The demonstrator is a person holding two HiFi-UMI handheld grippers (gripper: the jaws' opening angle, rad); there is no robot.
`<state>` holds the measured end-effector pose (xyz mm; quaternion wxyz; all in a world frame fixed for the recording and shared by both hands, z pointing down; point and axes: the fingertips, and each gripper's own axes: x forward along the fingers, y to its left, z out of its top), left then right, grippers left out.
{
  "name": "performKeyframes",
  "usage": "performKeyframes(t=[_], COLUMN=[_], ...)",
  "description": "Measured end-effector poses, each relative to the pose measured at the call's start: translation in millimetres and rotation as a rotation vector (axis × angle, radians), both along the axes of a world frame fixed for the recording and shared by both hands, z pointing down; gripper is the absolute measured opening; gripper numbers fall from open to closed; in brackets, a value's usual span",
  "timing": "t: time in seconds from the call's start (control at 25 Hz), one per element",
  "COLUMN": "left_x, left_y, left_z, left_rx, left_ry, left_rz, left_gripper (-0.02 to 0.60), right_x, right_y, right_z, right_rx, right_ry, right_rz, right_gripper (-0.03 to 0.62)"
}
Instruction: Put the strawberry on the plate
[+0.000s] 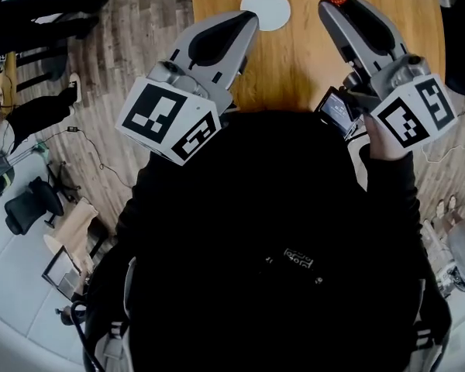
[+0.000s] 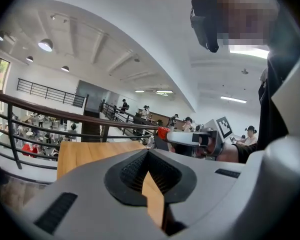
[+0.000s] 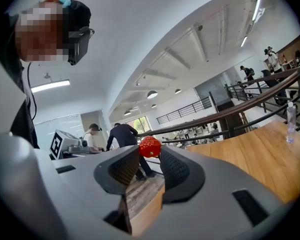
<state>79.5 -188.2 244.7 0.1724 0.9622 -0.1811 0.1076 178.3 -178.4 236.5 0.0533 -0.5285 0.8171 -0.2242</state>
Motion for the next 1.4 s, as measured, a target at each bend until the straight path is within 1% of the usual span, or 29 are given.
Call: performKeyframes(t=[0.16,0.28,0.4,0.64,0.88,1.16,1.4], left_x=[17.0,18.3,14.6,2.7,2.2,8.7,3.0], left_y=[8.1,12.0,14.0,-2.6,-9.0,-3.1,-2.6], left_z=[5.7,13.7,12.1,8.3,13.4,18.4,25.0], left_rx=[-0.01,-0.013,-0.015,-0.016,-0.018,-0.03,-0.05], left_ry=[0.011,0.005,0.006,0.011,0.011,0.014,0.021], left_rz=[0.093,0.11,0.113,0.097,0.092,0.095,0.105], left_gripper=[-0.002,-0.002,-0.002,-0.002,-0.002,-0.002,-0.002], right_x=[14.3,17.8,18.3,13.0,3.1,0.4,-13.0], right_y=[-5.5,-2.1,0.2,-12.9,-23.0,-25.6,-34.3], right_z=[3.4,11.9,13.4,14.3,17.5,23.5,36.4], right_rx=[-0.014,-0.016,-0.026,-0.033,-0.033,-0.046,-0.079], right_ry=[0.019,0.014,0.016,0.006,0.022,0.032,0.036], right_rz=[0.001,0.016,0.024,0.029,0.013,-0.002,-0.022], right_gripper=[0.141,0.141,0.141,0.141,0.141,0.141,0.141])
